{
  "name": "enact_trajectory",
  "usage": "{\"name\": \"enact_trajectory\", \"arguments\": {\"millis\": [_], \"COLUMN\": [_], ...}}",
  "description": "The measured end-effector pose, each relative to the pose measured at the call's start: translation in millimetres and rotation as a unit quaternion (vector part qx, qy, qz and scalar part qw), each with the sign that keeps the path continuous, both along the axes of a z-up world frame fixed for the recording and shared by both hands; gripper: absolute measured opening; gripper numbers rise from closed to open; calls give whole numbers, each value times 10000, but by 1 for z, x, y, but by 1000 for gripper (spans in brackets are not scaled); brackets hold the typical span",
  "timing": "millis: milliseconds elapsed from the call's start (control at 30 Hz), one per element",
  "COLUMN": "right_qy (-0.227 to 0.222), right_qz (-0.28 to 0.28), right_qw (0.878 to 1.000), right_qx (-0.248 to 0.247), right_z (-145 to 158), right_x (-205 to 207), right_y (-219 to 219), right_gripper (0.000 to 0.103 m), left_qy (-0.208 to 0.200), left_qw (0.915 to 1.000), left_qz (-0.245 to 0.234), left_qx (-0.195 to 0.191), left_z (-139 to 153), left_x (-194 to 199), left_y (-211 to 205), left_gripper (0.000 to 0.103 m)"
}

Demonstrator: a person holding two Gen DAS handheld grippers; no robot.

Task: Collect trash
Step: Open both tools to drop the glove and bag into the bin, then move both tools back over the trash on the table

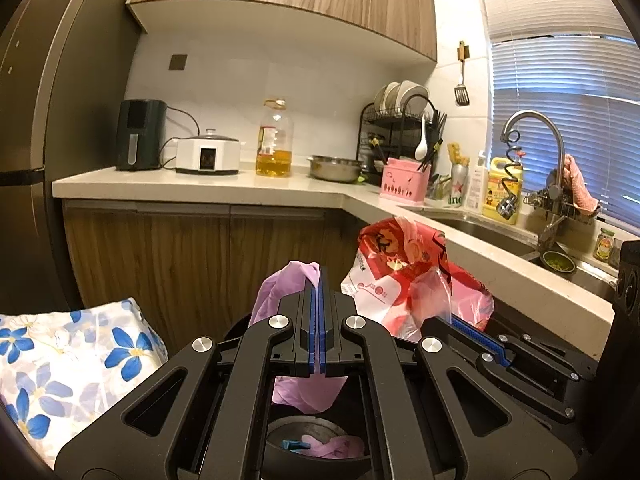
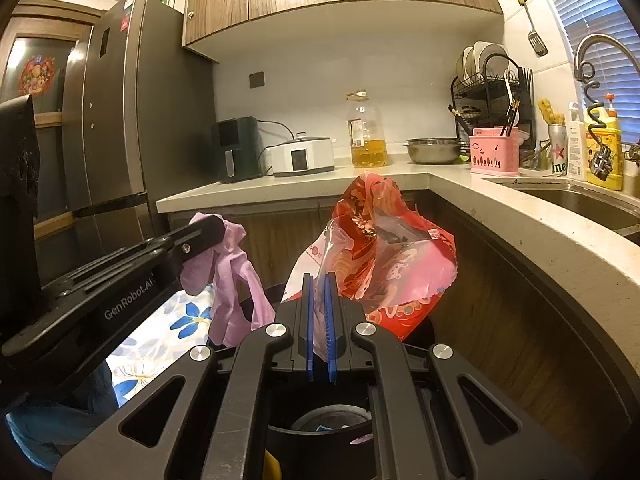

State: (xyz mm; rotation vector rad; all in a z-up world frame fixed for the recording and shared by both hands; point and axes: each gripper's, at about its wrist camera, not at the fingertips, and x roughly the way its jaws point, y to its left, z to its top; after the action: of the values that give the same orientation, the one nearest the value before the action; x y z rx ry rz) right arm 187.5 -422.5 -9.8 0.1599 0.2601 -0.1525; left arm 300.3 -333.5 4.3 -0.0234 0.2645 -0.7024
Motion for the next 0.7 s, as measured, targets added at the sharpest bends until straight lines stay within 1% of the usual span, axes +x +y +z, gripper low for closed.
{"name": "enact_trajectory", "arguments": {"millis": [133, 200, 267, 333, 367, 400, 433, 467, 500, 533, 567, 600, 633, 667, 700], "right_qy": [4, 23, 65, 118, 137, 146, 157, 167, 173, 180, 178, 173, 177, 165, 156], "right_qz": [8, 55, 28, 10, -20, -47, -94, -141, -162, -192, -207, -229, -257, -281, -287], "right_qw": [10000, 10000, 9999, 9999, 9998, 9998, 9997, 9996, 9995, 9994, 9993, 9993, 9992, 9991, 9990], "right_qx": [22, 69, 76, 119, 127, 132, 156, 187, 209, 233, 242, 244, 252, 281, 308], "right_z": [-1, -3, -6, -9, -10, -11, -12, -12, -13, -14, -14, -14, -14, -14, -14], "right_x": [4, 6, 8, 9, 9, 9, 8, 7, 6, 4, 2, 0, -2, -4, -6], "right_y": [-3, -4, -6, -8, -9, -10, -11, -12, -13, -14, -15, -15, -15, -15, -14], "right_gripper": [10, 15, 15, 22, 23, 23, 23, 25, 29, 36, 38, 40, 46, 49, 55], "left_qy": [100, 151, 224, 301, 330, 347, 373, 389, 400, 420, 448, 464, 463, 458, 462], "left_qw": [9999, 9998, 9997, 9995, 9994, 9994, 9993, 9992, 9992, 9991, 9990, 9989, 9989, 9988, 9988], "left_qz": [-34, -28, -8, -16, -1, 4, -23, -18, 10, -5, -11, 8, 45, 93, 124], "left_qx": [45, 93, 114, 78, 49, 21, -7, -12, -26, -51, -72, -82, -107, -134, -141], "left_z": [-6, -10, -13, -15, -16, -17, -17, -17, -17, -17, -17, -17, -17, -17, -17], "left_x": [5, 7, 11, 14, 15, 16, 17, 17, 18, 18, 18, 18, 17, 16, 14], "left_y": [-1, 0, 1, 4, 6, 7, 8, 9, 11, 12, 14, 15, 19, 24, 26], "left_gripper": [0, 1, 5, 22, 27, 35, 40, 43, 48, 51, 52, 55, 60, 63, 69]}}
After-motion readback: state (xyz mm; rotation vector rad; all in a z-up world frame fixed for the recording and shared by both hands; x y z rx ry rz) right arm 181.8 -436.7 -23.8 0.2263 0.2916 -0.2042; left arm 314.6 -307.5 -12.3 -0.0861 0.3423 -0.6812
